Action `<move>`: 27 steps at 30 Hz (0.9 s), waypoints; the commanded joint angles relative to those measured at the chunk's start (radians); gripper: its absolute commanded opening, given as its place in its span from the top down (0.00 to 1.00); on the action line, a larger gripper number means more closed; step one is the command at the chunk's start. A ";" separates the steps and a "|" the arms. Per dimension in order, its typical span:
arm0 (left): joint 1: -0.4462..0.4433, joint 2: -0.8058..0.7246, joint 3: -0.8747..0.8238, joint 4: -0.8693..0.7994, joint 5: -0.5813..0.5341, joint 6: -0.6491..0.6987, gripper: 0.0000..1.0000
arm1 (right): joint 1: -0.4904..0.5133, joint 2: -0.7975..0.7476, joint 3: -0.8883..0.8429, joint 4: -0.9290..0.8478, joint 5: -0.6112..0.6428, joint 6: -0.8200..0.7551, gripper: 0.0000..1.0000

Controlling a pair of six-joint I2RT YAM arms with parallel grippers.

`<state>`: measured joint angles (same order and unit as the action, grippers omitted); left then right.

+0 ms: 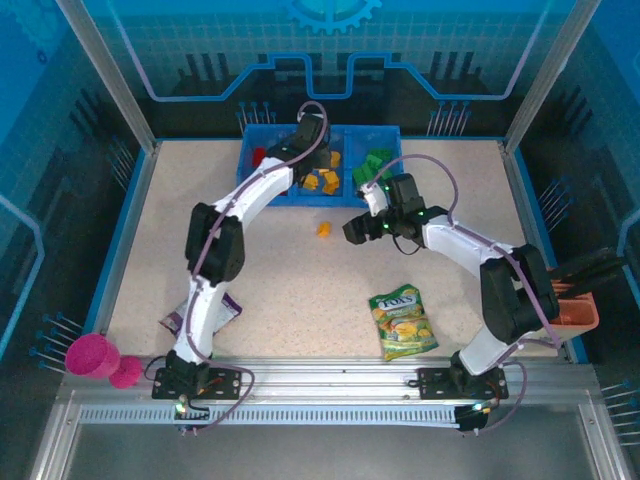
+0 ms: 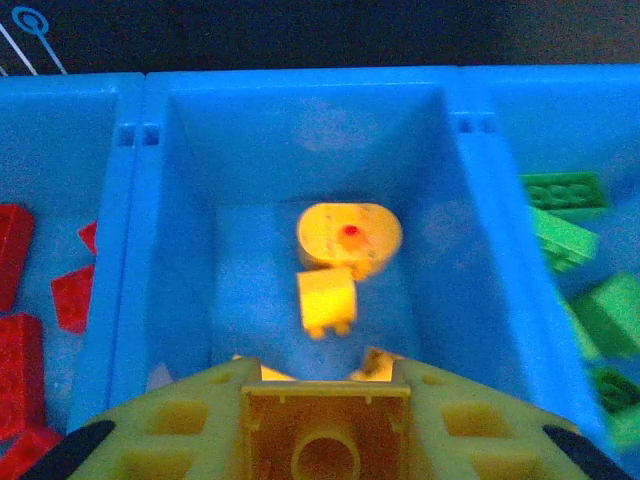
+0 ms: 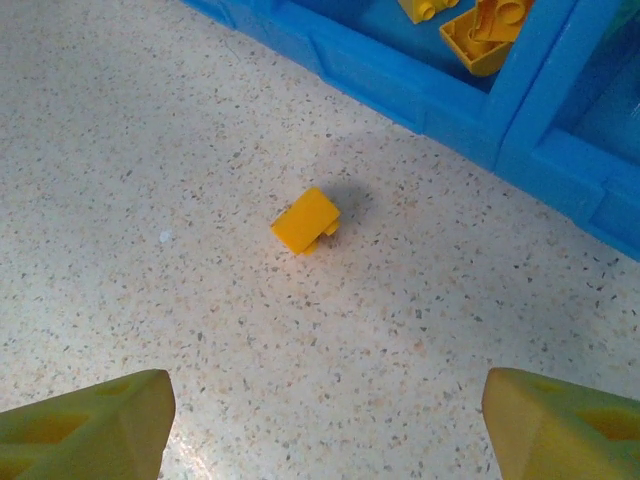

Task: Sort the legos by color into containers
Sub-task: Place the lego in the container.

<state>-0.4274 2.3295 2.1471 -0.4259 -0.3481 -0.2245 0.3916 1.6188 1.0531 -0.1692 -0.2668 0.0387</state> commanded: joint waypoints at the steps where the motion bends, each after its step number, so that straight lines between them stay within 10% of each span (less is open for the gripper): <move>1: 0.026 0.139 0.171 -0.065 -0.066 0.046 0.82 | -0.006 -0.040 -0.032 -0.014 -0.006 0.022 0.19; 15: 0.101 0.326 0.419 -0.012 0.003 0.025 0.73 | 0.033 0.040 0.051 -0.005 -0.189 0.016 0.17; 27: 0.098 0.303 0.419 0.025 0.066 0.027 0.41 | 0.102 0.207 0.177 -0.082 -0.136 0.031 0.17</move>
<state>-0.3420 2.6511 2.5351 -0.4126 -0.2981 -0.2070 0.4858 1.7893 1.1923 -0.1925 -0.4168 0.0528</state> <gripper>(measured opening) 0.582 0.831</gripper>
